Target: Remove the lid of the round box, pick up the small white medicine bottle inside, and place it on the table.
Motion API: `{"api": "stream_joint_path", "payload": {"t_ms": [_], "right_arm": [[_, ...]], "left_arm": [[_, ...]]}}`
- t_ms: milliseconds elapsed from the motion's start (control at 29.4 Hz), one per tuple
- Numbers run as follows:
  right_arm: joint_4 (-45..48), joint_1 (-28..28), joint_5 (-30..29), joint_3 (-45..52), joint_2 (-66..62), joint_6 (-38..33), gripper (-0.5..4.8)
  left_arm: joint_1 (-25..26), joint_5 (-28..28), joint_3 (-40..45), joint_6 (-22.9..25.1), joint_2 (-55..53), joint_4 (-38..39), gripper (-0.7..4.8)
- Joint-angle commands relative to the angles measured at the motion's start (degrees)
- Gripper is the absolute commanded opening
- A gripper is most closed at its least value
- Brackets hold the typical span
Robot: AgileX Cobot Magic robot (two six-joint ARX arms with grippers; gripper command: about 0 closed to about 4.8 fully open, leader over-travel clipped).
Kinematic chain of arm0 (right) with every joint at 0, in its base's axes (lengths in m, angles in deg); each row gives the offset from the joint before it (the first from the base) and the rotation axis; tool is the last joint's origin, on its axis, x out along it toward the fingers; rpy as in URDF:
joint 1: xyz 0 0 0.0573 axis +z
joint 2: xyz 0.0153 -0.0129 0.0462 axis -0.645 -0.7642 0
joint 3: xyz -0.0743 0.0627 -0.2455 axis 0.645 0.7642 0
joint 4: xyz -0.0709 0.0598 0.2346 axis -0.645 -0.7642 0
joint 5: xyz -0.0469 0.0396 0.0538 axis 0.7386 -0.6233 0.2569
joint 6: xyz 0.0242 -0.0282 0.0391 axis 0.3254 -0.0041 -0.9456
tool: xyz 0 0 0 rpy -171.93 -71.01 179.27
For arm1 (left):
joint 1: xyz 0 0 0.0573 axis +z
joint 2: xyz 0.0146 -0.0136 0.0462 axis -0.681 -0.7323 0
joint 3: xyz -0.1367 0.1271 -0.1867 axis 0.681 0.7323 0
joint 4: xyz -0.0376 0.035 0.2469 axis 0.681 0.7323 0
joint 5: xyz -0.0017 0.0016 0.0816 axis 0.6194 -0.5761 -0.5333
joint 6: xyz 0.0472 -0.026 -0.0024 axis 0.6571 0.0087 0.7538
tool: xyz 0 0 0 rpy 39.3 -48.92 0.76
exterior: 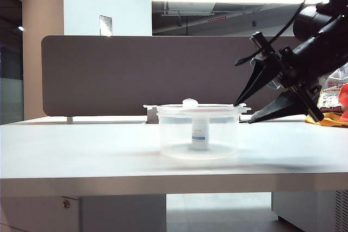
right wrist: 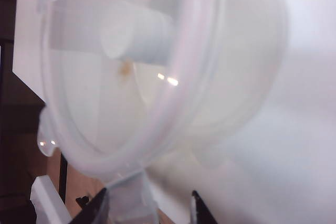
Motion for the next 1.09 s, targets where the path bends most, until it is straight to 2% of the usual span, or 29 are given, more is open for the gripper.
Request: {"api": "stream_joint_path", "payload": {"t_ms": [34,68,170,204,680,850,1020,1088], "right_arm": [[0.24,0.09,-0.52,-0.04,0.02,0.02,1.97],[0.22,0.09,-0.52,-0.04,0.00,0.02,1.92],[0.20,0.09,-0.52,-0.04,-0.09,0.04,0.71],[0.22,0.09,-0.52,-0.04,-0.09,0.04,0.46],[2.25,-0.11,-0.52,-0.13,-0.09,0.04,0.45],[6.38,-0.26,-0.48,-0.37,-0.09,-0.04,0.73],[8.11,-0.85,1.77,-0.42,-0.09,-0.22,1.83],[9.33,-1.18,2.78,-0.42,-0.09,-0.24,2.09]], "left_arm": [[0.04,-0.15,-0.39,0.17,0.20,-0.35,-0.06],[0.04,-0.15,-0.39,0.17,0.20,-0.37,-0.06],[0.04,-0.17,-0.39,0.17,0.20,-0.37,-0.06],[0.04,-0.17,-0.39,0.17,0.20,-0.35,-0.06],[0.04,-1.14,-0.39,0.15,-0.22,-0.35,-0.06],[0.04,-1.16,-0.37,-0.04,-3.45,-0.76,0.01],[0.04,-0.96,-0.37,-0.31,-8.85,-0.81,1.44],[0.04,-0.98,-0.37,-0.31,-10.16,-0.83,1.61]]}}
